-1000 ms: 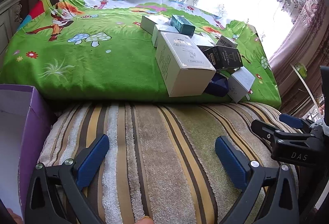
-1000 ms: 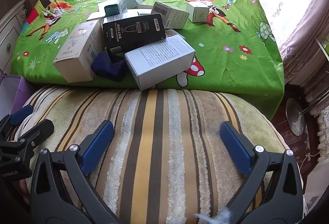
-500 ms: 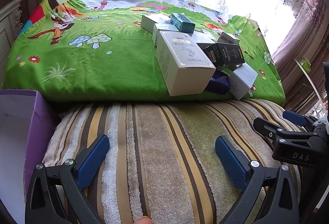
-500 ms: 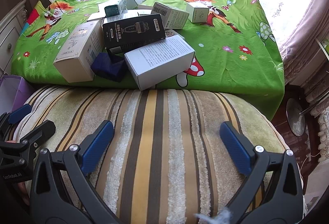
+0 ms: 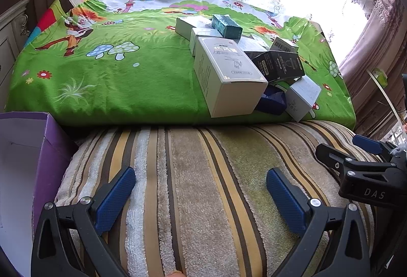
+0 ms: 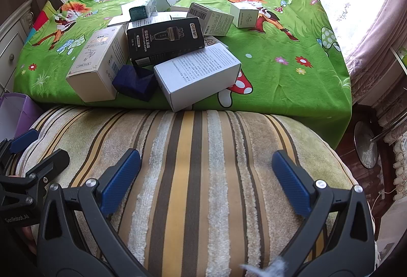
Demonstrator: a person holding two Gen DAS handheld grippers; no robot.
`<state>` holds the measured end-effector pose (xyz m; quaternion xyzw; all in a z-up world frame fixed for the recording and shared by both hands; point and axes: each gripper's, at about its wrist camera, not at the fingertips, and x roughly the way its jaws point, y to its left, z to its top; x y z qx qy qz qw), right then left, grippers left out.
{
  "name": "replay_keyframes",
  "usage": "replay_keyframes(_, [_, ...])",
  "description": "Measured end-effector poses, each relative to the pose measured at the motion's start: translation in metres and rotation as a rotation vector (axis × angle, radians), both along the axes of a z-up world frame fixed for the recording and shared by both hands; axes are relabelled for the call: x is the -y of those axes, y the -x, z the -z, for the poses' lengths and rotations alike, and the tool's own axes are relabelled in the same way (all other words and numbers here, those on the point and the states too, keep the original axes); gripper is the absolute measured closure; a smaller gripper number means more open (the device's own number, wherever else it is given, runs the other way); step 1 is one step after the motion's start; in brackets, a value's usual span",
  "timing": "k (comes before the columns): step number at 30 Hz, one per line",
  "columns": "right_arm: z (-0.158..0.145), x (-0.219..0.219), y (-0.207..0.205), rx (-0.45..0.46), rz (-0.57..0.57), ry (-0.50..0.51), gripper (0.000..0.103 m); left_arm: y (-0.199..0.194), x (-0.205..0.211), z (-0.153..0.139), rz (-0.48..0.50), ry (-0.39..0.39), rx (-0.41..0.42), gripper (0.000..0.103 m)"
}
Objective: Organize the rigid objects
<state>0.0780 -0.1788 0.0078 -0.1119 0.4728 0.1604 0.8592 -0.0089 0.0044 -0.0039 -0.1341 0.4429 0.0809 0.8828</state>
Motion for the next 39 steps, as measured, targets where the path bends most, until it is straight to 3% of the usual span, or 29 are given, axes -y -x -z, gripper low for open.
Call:
replay_keyframes(25, [0.0, -0.004, 0.003, 0.025, -0.001, 0.022, 0.0, -0.003, 0.001, 0.002, 0.016, -0.004, -0.04, 0.0])
replay_keyframes(39, [-0.002, 0.001, -0.006, -0.05, -0.021, -0.007, 0.0, -0.001, 0.002, 0.002, 0.024, -0.017, -0.043, 0.0])
